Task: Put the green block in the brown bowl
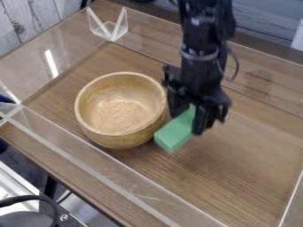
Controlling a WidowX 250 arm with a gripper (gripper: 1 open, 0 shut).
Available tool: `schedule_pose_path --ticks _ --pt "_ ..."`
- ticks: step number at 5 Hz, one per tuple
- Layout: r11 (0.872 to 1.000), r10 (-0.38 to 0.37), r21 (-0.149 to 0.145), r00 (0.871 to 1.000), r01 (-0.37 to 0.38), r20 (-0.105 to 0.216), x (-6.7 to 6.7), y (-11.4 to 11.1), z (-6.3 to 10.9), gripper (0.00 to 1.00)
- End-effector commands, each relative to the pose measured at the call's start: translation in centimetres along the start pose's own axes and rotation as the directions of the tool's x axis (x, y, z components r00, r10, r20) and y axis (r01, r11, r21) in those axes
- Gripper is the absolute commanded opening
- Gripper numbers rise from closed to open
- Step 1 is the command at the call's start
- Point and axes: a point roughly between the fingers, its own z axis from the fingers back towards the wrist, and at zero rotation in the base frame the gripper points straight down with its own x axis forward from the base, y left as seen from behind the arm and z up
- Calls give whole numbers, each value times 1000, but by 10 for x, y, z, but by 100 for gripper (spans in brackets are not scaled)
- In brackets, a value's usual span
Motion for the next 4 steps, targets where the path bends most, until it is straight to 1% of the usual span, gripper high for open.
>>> schedule_pose_path --ticks 1,2,3,4 --pt "999 26 28 996 -28 85 11 19 37 0" --pt "997 57 45 994 -61 97 8 43 51 0" --pt "994 90 57 992 -96 89 2 72 52 0" --pt "991 114 64 991 -119 74 -10 97 47 0"
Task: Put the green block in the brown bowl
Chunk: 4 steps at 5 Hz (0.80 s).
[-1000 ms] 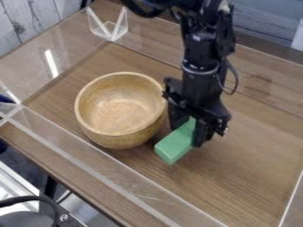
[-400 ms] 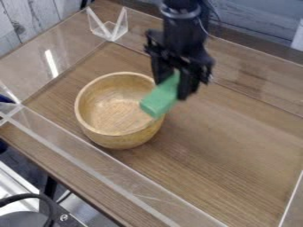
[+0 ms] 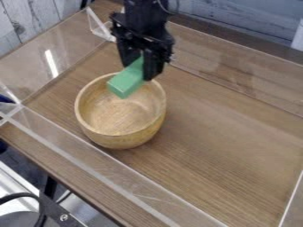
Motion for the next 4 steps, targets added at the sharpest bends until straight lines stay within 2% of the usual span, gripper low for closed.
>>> schedule_pose_path --ticks 1,3,4 --pt "1000 7 28 1000 -8 28 -4 18 4 0" --pt "999 2 45 1000 -1 -10 -23 28 -24 0" --pt "999 -5 45 1000 6 -24 -28 25 -37 0"
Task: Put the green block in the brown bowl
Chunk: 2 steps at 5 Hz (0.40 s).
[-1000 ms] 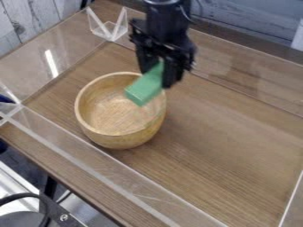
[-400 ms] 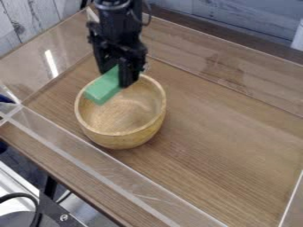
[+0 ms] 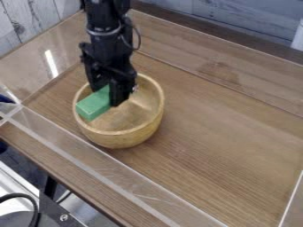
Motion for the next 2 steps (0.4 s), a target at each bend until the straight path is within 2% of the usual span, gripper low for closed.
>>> schedule_pose_path --ticks 1,2 --pt "1000 4 18 1000 -4 23 3 5 1 0" --pt "1000 6 14 1000 -6 23 3 5 3 0"
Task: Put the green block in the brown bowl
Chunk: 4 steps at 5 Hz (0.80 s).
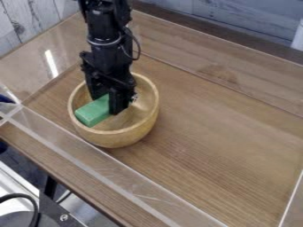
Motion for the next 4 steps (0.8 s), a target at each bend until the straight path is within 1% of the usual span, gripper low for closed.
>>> schedule_pose_path --ticks 1,4 --pt "1000 12 12 999 -12 37 5 5 14 0" --pt "1000 21 0 999 -21 44 7 3 26 0"
